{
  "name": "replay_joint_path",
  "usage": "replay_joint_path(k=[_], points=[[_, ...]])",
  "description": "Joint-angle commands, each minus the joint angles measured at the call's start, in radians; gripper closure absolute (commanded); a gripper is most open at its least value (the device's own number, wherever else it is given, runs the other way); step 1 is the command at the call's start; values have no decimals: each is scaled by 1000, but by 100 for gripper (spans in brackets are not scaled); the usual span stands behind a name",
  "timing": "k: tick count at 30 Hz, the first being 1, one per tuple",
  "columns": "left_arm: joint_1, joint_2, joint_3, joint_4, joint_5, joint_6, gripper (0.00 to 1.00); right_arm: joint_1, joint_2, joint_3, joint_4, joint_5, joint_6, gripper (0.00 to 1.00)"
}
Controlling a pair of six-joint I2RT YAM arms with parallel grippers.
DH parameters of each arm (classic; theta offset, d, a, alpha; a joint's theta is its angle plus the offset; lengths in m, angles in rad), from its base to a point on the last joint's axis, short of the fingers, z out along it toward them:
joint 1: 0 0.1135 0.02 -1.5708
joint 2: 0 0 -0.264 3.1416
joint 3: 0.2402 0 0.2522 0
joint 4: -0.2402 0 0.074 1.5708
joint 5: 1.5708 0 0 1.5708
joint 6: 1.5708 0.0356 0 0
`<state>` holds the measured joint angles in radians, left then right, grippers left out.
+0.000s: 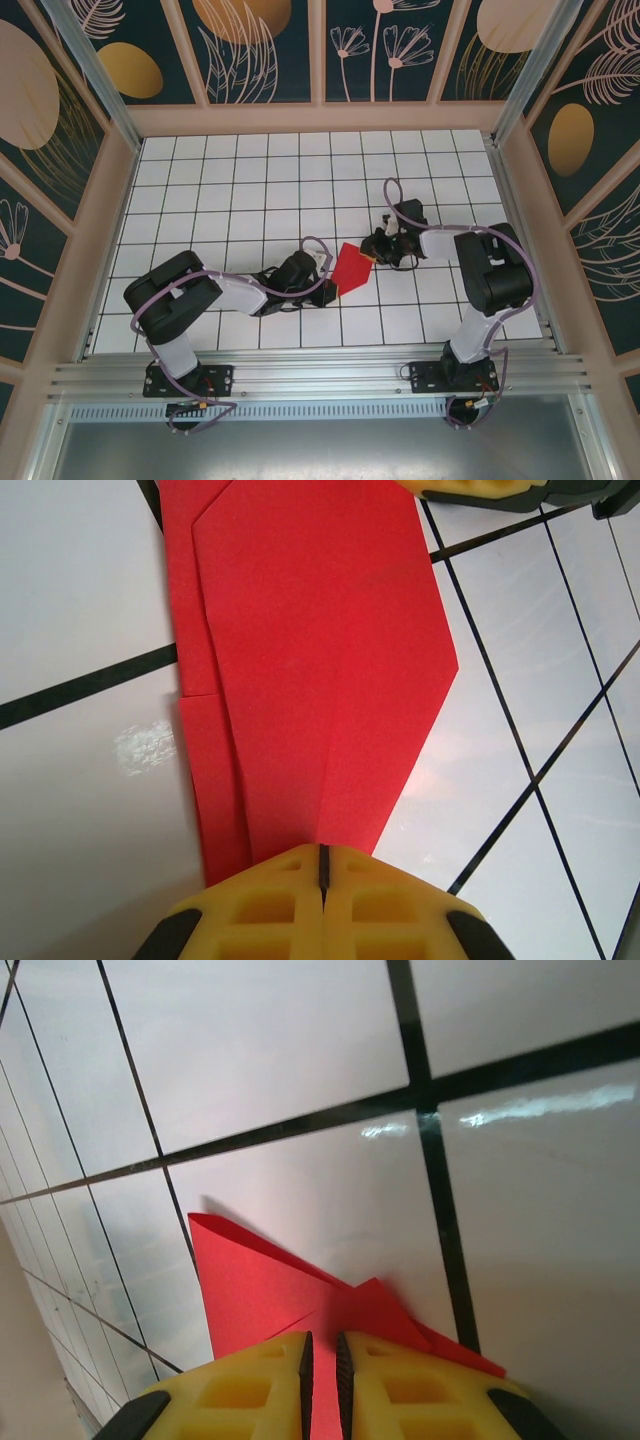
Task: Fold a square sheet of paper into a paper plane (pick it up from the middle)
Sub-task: Fourth fold the wing at the center of the table.
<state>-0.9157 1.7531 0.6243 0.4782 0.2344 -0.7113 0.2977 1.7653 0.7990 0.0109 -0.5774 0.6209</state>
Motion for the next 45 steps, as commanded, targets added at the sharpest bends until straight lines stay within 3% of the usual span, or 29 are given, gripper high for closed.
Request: replay_joint_path(k=[1,11,20,28,45], points=[[2,40,-43,-151,12,-3,100,-67,22,28,-10,137,-42,81],[2,32,-30,-130,28,-12,100,-106,-58,49,-78,135,-79,81],[2,-18,51,-205,19,16,100,-18,-272,-36,-70,156,-20,76],[3,2,65,-208,25,18,100,207,-241,-45,-19,215,49,76],[2,24,34,-185,11,6,100,291,-149,-62,135,134,122,77]])
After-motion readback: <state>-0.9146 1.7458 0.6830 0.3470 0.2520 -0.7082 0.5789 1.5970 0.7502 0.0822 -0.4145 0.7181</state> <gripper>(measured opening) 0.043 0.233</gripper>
